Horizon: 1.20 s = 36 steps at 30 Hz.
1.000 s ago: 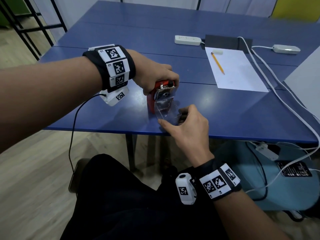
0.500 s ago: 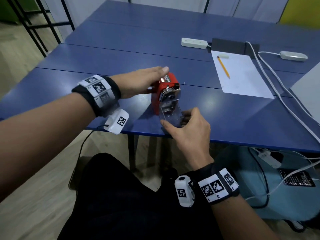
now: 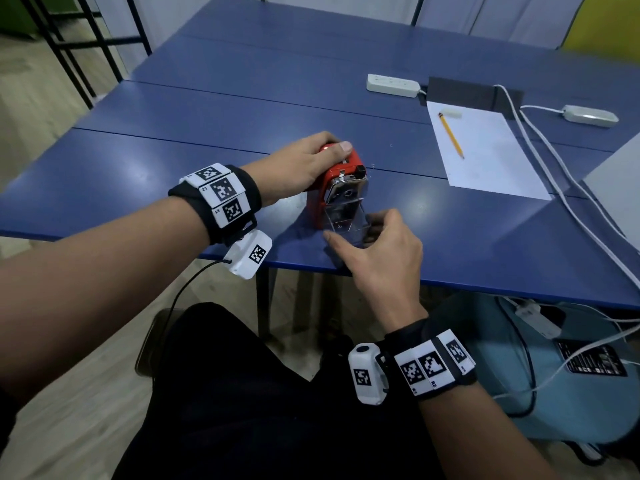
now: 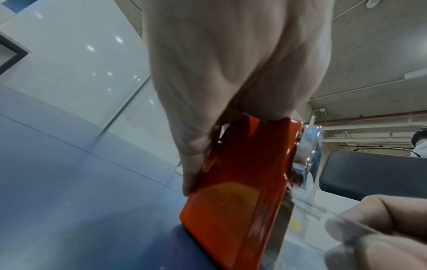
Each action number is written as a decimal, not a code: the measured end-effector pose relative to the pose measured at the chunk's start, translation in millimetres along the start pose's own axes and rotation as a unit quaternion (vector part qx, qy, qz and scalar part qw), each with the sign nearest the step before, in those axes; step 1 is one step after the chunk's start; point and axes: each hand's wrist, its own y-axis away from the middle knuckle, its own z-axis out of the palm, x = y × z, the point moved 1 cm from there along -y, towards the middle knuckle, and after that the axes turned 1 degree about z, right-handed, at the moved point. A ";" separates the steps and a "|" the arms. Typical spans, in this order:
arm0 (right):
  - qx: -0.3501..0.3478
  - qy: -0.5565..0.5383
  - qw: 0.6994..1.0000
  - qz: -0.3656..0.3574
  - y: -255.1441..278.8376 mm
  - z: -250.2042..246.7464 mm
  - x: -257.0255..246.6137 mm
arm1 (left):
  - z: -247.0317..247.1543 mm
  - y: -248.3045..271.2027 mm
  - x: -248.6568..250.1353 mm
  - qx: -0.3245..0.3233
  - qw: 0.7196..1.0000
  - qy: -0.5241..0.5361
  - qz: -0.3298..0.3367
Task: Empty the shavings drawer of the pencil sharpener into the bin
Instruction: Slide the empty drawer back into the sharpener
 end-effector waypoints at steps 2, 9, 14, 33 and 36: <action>0.003 -0.001 1.000 -0.001 -0.7 -0.3 -1.8 | 0.0 1.0 0.7 0.002 1.000 -0.009 0.001; -0.002 0.008 1.000 0.002 -1.9 -0.5 -7.1 | 0.0 1.8 3.9 -0.008 1.000 -0.007 -0.001; -0.005 0.012 1.000 -0.003 -8.4 2.9 -12.4 | 0.0 1.5 4.1 -0.004 1.000 -0.026 -0.003; -0.028 -0.055 0.998 -0.019 -17.8 -3.7 14.0 | -1.4 -2.3 -2.2 0.011 0.998 -0.057 0.009; -0.023 -0.053 0.998 -0.030 -19.1 -1.8 13.9 | -1.9 -0.9 -0.9 0.008 0.998 -0.055 0.006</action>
